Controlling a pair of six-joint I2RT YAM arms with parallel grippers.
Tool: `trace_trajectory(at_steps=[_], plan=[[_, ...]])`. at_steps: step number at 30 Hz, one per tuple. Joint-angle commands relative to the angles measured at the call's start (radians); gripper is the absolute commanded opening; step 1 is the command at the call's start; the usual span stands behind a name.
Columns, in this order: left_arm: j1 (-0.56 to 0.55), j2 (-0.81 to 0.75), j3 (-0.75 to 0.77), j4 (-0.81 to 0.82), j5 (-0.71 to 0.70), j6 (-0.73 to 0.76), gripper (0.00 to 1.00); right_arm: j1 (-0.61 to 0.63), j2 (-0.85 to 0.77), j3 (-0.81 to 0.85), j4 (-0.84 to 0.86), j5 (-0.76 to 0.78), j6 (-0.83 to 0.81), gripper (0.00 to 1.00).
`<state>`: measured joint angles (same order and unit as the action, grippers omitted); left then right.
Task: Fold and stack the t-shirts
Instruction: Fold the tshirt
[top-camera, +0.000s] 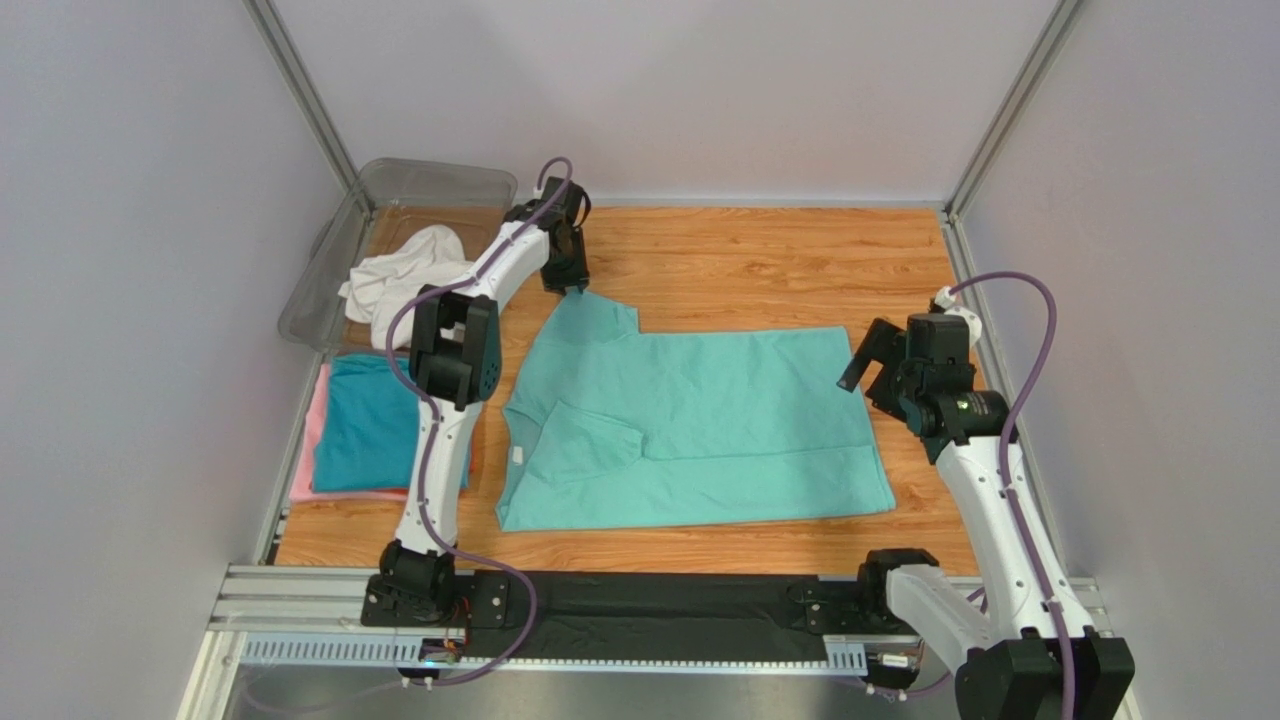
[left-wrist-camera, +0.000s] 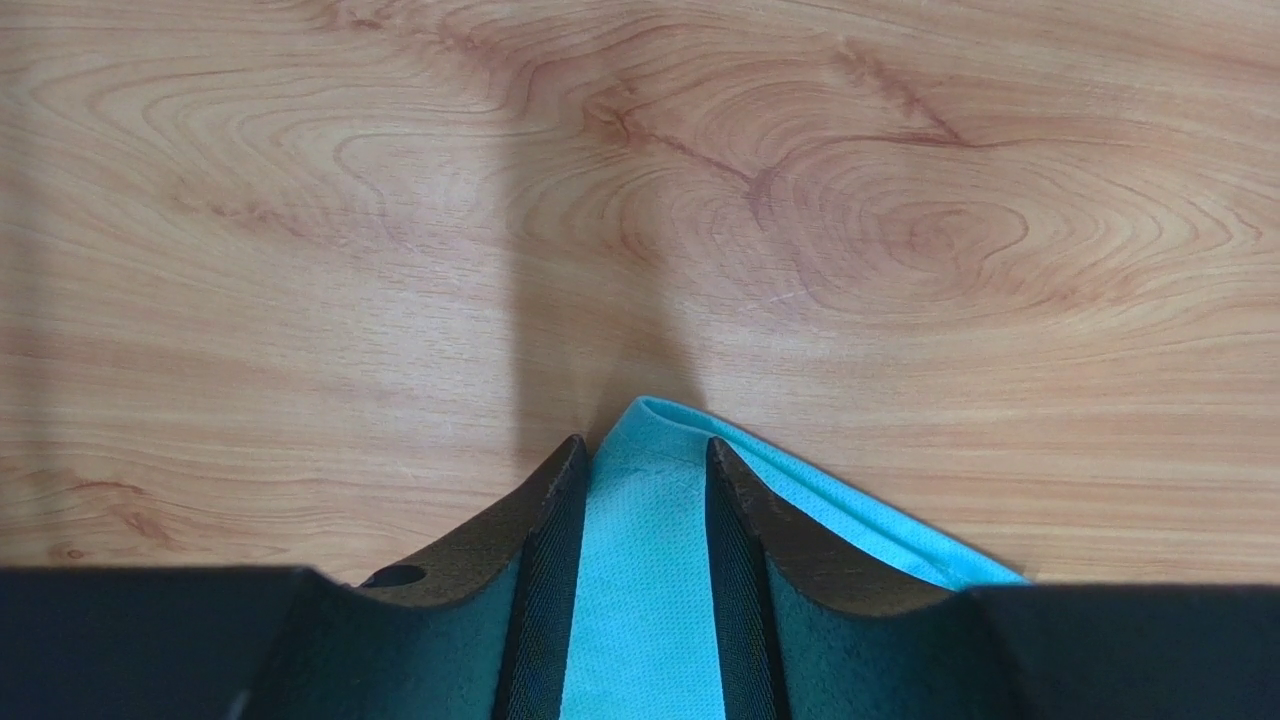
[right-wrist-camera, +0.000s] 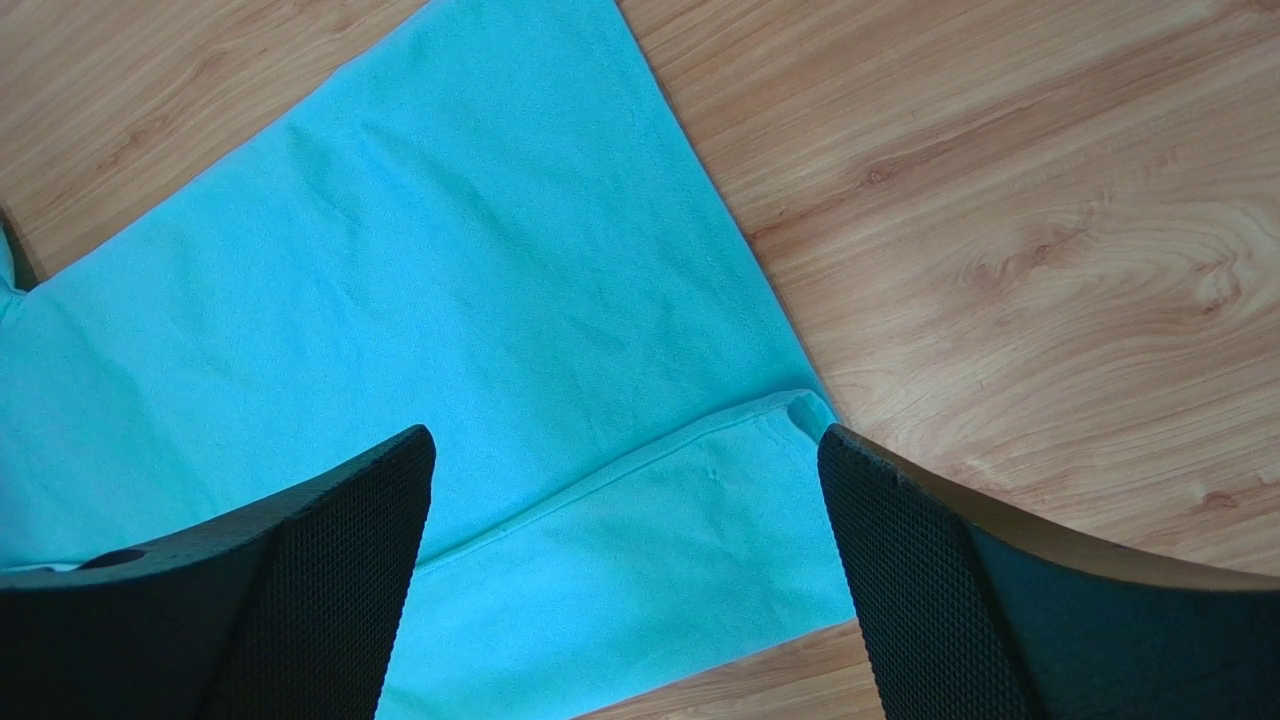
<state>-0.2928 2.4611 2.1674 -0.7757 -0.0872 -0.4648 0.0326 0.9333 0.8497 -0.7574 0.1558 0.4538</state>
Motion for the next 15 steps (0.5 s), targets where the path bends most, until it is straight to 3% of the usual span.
trace_trajectory(at_steps=[1, 10, 14, 15], plan=[[0.001, -0.005, -0.003, -0.014, 0.012, 0.015, 0.42, 0.004, -0.013, -0.004, 0.040, 0.001, -0.020, 1.00], [0.001, 0.027, 0.045, -0.014, 0.024, 0.029, 0.41, 0.003, -0.002, -0.005, 0.041, 0.004, -0.018, 1.00], [0.001, 0.041, 0.066, -0.011, 0.037, 0.031, 0.33, 0.003, 0.009, -0.001, 0.040, 0.007, -0.018, 1.00], [0.001, 0.042, 0.069, -0.011, 0.040, 0.032, 0.25, 0.004, 0.012, 0.000, 0.041, 0.007, -0.018, 1.00]])
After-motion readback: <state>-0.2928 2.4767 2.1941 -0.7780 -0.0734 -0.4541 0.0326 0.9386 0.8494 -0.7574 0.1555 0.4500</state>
